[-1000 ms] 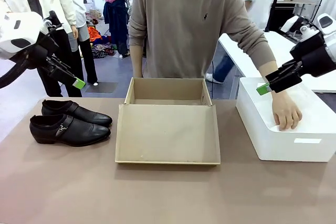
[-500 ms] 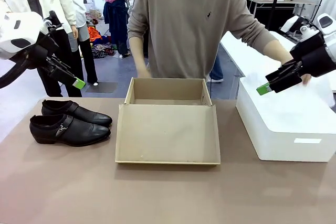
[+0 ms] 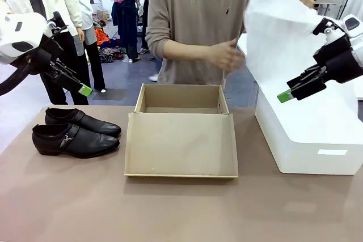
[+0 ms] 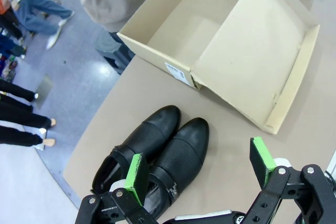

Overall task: Pack the shoes into the box.
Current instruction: Place one shoe of the Shoes into the Shoes Box.

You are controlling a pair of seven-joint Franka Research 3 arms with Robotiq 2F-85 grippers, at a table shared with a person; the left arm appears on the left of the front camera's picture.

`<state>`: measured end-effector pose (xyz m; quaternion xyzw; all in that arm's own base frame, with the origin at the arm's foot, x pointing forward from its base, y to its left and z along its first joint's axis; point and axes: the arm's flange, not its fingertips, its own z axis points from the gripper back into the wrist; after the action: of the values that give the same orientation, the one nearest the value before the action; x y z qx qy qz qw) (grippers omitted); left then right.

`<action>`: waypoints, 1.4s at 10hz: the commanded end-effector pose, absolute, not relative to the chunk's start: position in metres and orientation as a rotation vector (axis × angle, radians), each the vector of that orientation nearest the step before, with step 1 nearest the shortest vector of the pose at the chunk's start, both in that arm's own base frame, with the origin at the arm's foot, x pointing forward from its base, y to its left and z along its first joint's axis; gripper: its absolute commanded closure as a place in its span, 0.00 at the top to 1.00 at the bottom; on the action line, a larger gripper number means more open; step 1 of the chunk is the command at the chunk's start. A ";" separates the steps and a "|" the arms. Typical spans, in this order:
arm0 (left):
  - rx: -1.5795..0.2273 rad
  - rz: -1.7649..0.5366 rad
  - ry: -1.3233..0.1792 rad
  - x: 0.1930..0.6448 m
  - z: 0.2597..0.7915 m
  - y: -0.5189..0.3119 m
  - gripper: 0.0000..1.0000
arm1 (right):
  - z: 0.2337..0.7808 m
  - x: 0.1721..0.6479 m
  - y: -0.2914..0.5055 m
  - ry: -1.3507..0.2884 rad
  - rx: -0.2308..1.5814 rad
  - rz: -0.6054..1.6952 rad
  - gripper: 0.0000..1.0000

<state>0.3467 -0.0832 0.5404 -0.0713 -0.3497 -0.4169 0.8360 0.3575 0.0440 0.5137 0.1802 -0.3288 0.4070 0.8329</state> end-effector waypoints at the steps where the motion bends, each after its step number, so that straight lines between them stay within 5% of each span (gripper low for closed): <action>1: -0.153 -0.883 -0.742 0.347 0.541 -0.083 1.00 | 0.512 0.361 0.042 -0.714 0.394 0.887 1.00; 14: -0.153 -0.883 -0.742 0.347 0.541 -0.083 1.00 | 0.512 0.361 0.042 -0.714 0.394 0.887 1.00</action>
<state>0.3467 -0.0832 0.5404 -0.0713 -0.3497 -0.4168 0.8360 0.3575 0.0440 0.5137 0.1801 -0.3288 0.4071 0.8329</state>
